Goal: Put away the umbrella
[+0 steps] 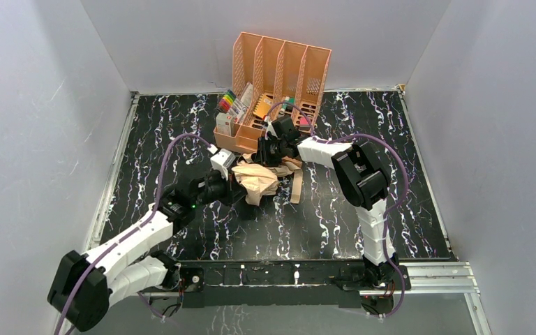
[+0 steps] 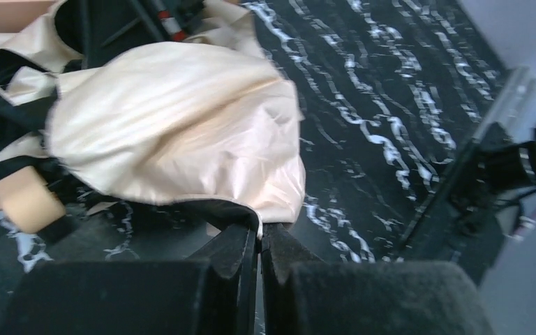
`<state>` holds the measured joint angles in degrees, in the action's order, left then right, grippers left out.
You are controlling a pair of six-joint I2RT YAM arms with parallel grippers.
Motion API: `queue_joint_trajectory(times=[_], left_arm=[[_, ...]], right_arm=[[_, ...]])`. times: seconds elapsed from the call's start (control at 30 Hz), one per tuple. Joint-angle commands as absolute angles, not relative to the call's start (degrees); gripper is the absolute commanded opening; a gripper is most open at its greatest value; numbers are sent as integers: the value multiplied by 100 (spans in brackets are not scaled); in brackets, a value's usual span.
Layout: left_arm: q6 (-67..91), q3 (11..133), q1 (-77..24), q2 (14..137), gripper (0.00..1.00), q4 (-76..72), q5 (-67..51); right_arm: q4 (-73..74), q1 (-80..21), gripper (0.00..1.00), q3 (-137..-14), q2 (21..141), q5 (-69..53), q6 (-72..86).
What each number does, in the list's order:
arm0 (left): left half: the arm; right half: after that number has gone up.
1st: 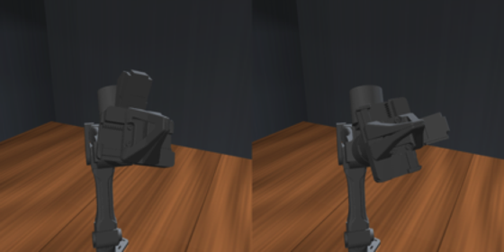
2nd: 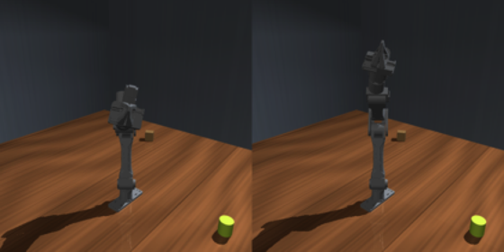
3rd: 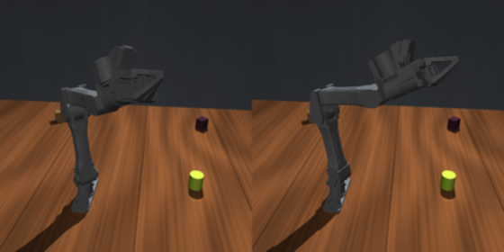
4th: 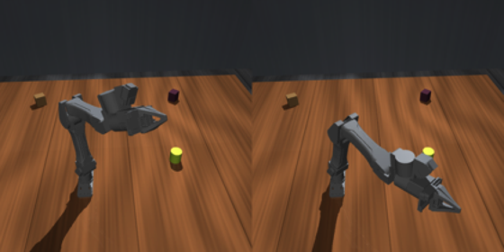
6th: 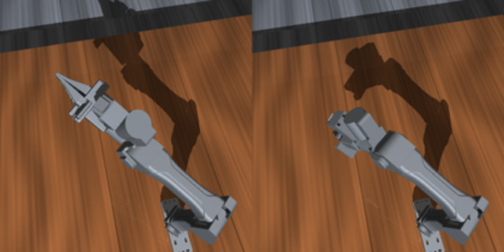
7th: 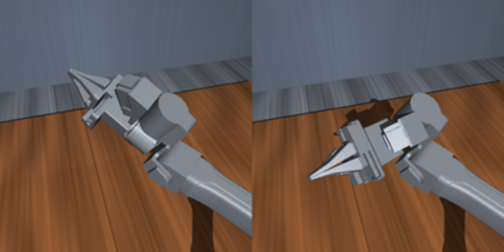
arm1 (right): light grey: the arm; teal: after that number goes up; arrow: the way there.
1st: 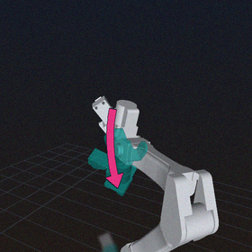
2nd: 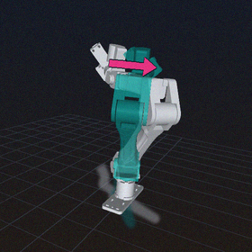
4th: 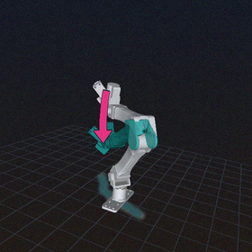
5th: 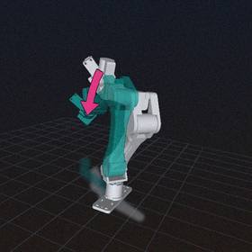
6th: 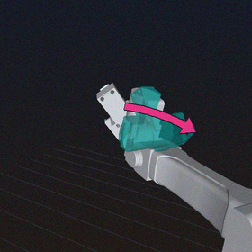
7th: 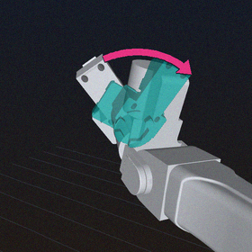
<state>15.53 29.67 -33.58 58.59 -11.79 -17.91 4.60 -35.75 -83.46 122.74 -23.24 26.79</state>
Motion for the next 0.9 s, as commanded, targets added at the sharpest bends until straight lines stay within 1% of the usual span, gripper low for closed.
queue_joint_trajectory(times=[0.0,0.13,0.3,0.5,0.63,0.73,0.87], left_arm=[[2053,3280,-3464,5375,0,-579,-2652],[2007,3675,-3519,5178,0,261,-3079],[2114,4218,-3558,4923,0,813,-3454],[2123,4963,-3560,4962,0,1156,-3268],[2000,5357,-3560,5207,0,1363,-3184],[1923,5412,-3560,5349,0,1543,-3328],[2237,5053,-3588,5137,0,1566,-3414]], right_arm=[[1231,-3540,31,-8113,12518,-1937,2443],[1197,-3539,31,-8084,12513,-1935,2452],[1169,-3528,31,-8095,12561,-1963,2463],[1143,-3530,31,-8087,12581,-1926,2470],[1134,-3532,31,-8065,12570,-1930,2483],[1119,-3531,31,-8036,12566,-1917,2480],[1115,-3526,31,-8013,12531,-1879,2412]])
